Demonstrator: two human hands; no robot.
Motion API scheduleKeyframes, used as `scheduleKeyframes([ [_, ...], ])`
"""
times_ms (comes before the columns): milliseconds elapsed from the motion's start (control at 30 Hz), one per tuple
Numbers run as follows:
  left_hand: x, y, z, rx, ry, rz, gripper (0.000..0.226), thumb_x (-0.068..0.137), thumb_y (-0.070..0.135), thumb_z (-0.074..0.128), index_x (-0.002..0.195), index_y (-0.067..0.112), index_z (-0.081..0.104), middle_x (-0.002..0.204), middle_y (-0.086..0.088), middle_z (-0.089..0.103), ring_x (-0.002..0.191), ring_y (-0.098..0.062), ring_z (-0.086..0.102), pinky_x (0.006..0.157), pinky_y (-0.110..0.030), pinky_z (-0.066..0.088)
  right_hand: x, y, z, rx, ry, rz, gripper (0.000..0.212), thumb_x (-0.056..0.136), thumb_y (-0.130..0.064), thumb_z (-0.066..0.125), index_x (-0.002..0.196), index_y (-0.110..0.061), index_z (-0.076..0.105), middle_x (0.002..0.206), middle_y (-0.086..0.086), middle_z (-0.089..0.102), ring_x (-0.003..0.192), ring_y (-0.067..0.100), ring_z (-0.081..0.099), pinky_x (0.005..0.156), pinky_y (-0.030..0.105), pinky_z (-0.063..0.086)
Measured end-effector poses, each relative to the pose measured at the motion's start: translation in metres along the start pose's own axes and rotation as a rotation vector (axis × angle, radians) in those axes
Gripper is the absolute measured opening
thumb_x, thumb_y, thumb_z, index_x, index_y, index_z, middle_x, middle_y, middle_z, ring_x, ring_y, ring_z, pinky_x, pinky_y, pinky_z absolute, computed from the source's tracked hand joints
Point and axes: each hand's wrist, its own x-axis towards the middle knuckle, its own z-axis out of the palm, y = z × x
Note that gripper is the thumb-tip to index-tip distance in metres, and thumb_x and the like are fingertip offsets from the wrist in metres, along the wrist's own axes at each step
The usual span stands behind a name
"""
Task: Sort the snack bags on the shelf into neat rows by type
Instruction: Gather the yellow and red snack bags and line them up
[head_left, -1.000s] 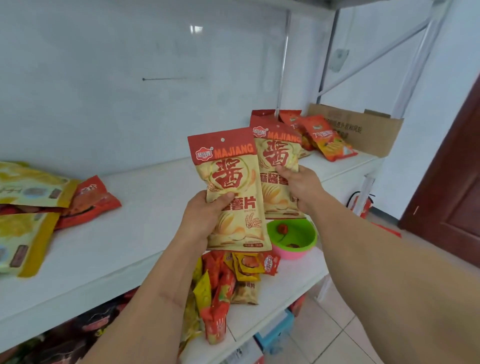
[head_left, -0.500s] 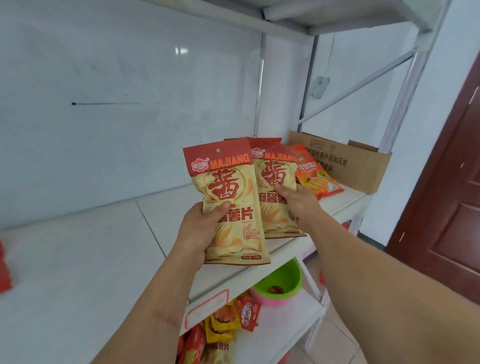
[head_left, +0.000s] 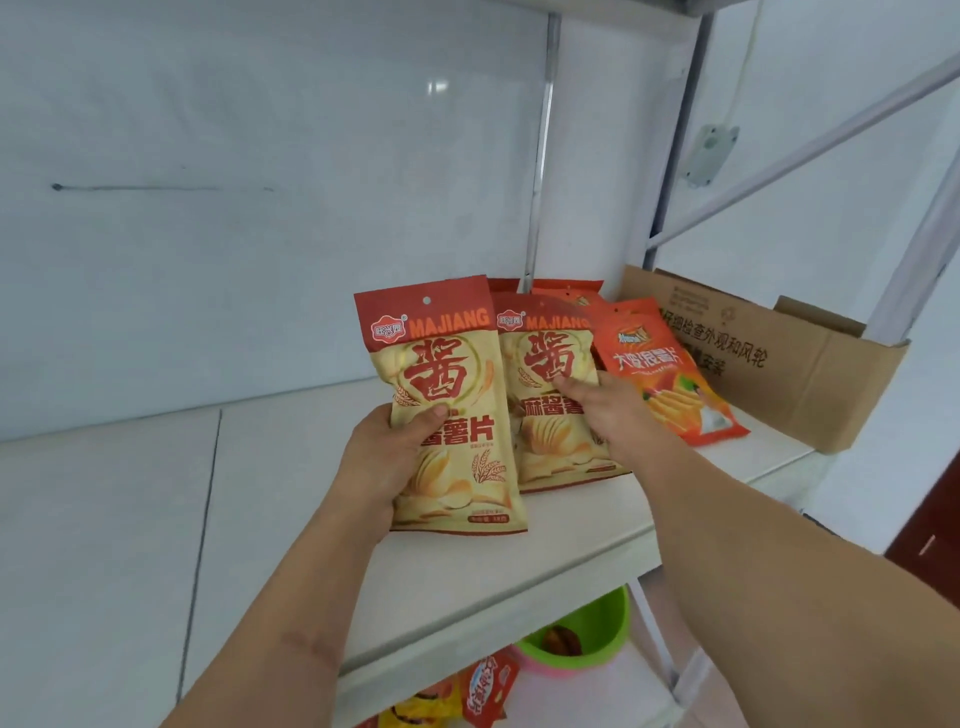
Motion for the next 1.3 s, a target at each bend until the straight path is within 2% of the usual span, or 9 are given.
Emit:
scheduleKeyframes([
  [167, 0.005, -0.003, 0.055, -0.015, 0.136, -0.008, 0.028, 0.089, 0.030, 0.073, 0.111, 0.015, 0.068, 0.096, 0.000, 0.079, 0.087, -0.022, 0.077, 0.086, -0.047, 0.060, 0.041, 0.011, -0.022, -0.046, -0.147, 0.003, 0.022, 0.084, -0.033, 0.078, 0.100, -0.021, 0.071, 0.096, 0.000, 0.076, 0.087, 0.021, 0.073, 0.083, 0.040, 0.060],
  [333, 0.006, -0.009, 0.095, 0.026, 0.260, -0.027, 0.026, 0.089, 0.033, 0.073, 0.109, 0.016, 0.069, 0.096, 0.000, 0.079, 0.087, -0.024, 0.076, 0.086, -0.049, 0.059, 0.055, 0.022, -0.028, 0.032, -0.244, -0.032, 0.017, 0.087, -0.027, 0.075, 0.100, -0.020, 0.068, 0.089, -0.004, 0.073, 0.075, 0.010, 0.070, 0.053, 0.019, 0.054],
  [433, 0.004, -0.012, 0.110, 0.046, 0.292, -0.035, 0.026, 0.090, 0.032, 0.072, 0.110, 0.015, 0.069, 0.096, -0.001, 0.079, 0.087, -0.025, 0.077, 0.086, -0.050, 0.059, 0.059, 0.026, -0.030, 0.023, -0.247, -0.050, 0.016, 0.089, -0.036, 0.071, 0.097, -0.023, 0.065, 0.095, -0.003, 0.073, 0.079, 0.012, 0.070, 0.062, 0.024, 0.055],
  [567, 0.003, -0.015, 0.123, 0.068, 0.306, -0.056, 0.027, 0.090, 0.032, 0.072, 0.110, 0.013, 0.068, 0.097, -0.002, 0.079, 0.087, -0.026, 0.076, 0.086, -0.050, 0.059, 0.062, 0.029, -0.036, -0.138, -0.188, -0.127, 0.039, 0.096, -0.058, 0.048, 0.098, -0.020, 0.060, 0.097, 0.000, 0.066, 0.085, 0.017, 0.061, 0.080, 0.036, 0.050],
  [800, 0.006, -0.029, 0.162, 0.172, 0.361, -0.068, 0.025, 0.091, 0.036, 0.069, 0.107, 0.017, 0.066, 0.097, 0.001, 0.078, 0.088, -0.024, 0.075, 0.084, -0.049, 0.060, 0.047, 0.035, -0.052, -0.146, -0.166, -0.192, 0.063, 0.098, -0.065, 0.026, 0.102, -0.017, 0.067, 0.102, -0.001, 0.067, 0.095, 0.018, 0.060, 0.081, 0.034, 0.044],
  [867, 0.009, -0.033, 0.170, 0.289, 0.439, -0.039, 0.025, 0.089, 0.044, 0.067, 0.101, 0.021, 0.064, 0.098, 0.003, 0.074, 0.088, -0.020, 0.072, 0.083, -0.046, 0.060, 0.040, 0.037, -0.056, -0.154, -0.195, -0.228, 0.058, 0.100, -0.063, 0.026, 0.112, -0.021, 0.065, 0.105, -0.008, 0.064, 0.097, 0.012, 0.057, 0.082, 0.031, 0.040],
  [1000, 0.015, -0.045, 0.181, 0.340, 0.503, 0.000, 0.057, 0.064, 0.072, 0.060, 0.101, 0.028, 0.063, 0.107, 0.001, 0.068, 0.093, -0.022, 0.069, 0.083, -0.046, 0.059, 0.035, 0.043, -0.061, -0.168, -0.290, -0.298, 0.037, 0.101, -0.058, 0.034, 0.120, -0.036, 0.057, 0.101, -0.021, 0.060, 0.095, 0.004, 0.056, 0.080, 0.024, 0.041],
  [1133, 0.020, -0.049, 0.189, 0.325, 0.527, 0.013, 0.027, 0.091, 0.044, 0.066, 0.101, 0.020, 0.058, 0.095, 0.006, 0.068, 0.083, -0.012, 0.066, 0.071, -0.033, 0.056, 0.042, 0.047, -0.056, -0.227, -0.300, -0.290, 0.048, 0.099, -0.057, 0.041, 0.134, -0.027, 0.056, 0.123, -0.004, 0.065, 0.114, 0.019, 0.060, 0.085, 0.027, 0.042],
  [1300, 0.027, -0.051, 0.193, 0.380, 0.560, 0.045, 0.027, 0.092, 0.040, 0.067, 0.104, 0.017, 0.058, 0.094, 0.005, 0.067, 0.085, -0.013, 0.065, 0.073, -0.035, 0.055, 0.052, 0.050, -0.053, -0.285, -0.257, -0.282, 0.054, 0.097, -0.058, 0.044, 0.134, -0.020, 0.055, 0.126, 0.004, 0.066, 0.116, 0.026, 0.060, 0.093, 0.035, 0.048],
])
